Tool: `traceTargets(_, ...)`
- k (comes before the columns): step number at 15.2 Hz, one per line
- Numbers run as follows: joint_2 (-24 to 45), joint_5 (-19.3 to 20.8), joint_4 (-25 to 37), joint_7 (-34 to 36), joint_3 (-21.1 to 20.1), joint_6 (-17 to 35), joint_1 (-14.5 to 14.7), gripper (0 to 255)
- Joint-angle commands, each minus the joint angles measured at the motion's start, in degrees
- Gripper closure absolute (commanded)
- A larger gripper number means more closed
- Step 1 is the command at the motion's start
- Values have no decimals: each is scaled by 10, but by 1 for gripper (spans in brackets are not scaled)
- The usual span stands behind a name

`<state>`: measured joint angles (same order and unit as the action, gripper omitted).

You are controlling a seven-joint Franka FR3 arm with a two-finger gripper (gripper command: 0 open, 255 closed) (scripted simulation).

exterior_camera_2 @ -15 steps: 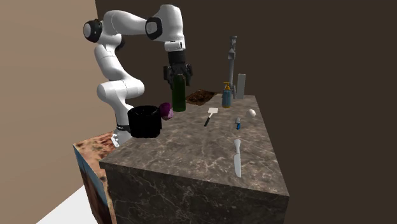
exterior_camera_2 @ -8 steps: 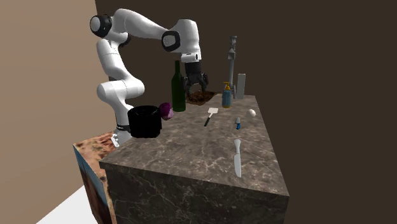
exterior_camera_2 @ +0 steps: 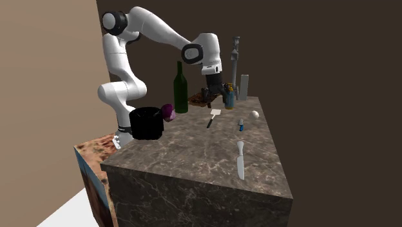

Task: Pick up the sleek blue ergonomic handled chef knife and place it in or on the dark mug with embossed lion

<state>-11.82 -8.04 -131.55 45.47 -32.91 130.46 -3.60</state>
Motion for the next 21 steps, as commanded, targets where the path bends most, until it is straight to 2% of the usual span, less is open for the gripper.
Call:
traceTargets(1, 53, 36, 28, 56, -21, 26, -10, 0)
traceTargets(5, 161, 131, 94, 176, -41, 56, -10, 0)
traceTargets(9, 267, 224, 177, 285, -22, 63, 26, 0)
traceTargets(17, 321, 269, 185, 317, 3, 101, 50, 0)
traceTargets(21, 321, 269, 185, 317, 4, 101, 51, 0)
